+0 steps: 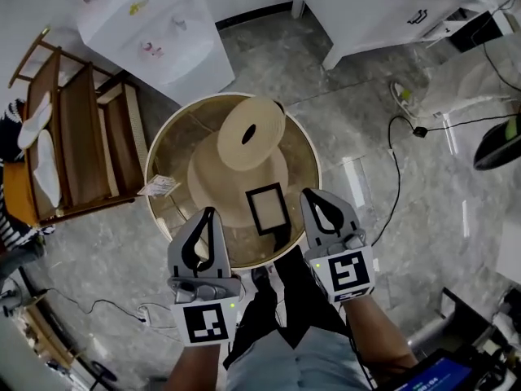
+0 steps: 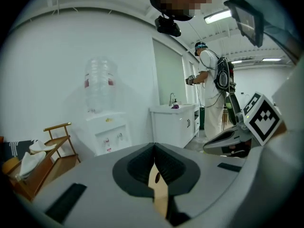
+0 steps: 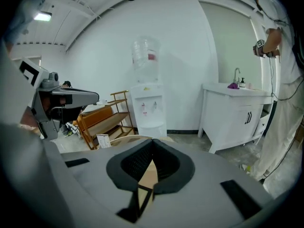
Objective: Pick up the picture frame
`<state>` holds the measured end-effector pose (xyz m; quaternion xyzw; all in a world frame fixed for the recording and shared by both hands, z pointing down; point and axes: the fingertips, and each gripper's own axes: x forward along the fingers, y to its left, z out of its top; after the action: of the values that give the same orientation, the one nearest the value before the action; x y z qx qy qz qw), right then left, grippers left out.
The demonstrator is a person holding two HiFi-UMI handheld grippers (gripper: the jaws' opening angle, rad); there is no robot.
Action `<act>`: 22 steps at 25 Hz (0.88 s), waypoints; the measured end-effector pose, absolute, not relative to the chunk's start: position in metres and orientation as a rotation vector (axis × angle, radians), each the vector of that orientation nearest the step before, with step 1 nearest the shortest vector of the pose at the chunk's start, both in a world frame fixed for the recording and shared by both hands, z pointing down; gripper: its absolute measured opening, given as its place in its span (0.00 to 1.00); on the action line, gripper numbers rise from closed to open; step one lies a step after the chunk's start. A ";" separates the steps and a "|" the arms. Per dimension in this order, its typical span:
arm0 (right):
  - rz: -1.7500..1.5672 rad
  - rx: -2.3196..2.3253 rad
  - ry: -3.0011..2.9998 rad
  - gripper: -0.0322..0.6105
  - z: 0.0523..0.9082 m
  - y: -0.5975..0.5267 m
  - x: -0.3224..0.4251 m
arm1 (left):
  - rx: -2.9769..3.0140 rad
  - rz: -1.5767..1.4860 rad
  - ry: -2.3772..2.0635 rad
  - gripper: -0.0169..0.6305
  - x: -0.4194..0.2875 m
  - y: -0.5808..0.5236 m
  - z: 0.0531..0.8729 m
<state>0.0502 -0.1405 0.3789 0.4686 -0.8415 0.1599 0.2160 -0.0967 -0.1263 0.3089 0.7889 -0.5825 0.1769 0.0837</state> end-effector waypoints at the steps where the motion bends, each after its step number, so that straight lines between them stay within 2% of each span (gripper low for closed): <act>1: 0.464 1.280 -2.321 0.07 0.390 -0.139 0.050 | 2.341 0.544 -1.726 0.05 -0.096 -0.125 0.319; 22: 0.688 1.090 -2.151 0.07 0.549 -0.112 0.053 | 2.191 0.648 -1.673 0.05 -0.103 -0.136 0.457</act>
<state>0.0526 -0.1119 0.5486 0.4129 -0.8151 0.2609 0.3117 -0.1032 -0.1357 0.4574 0.7645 -0.5836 0.2260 0.1545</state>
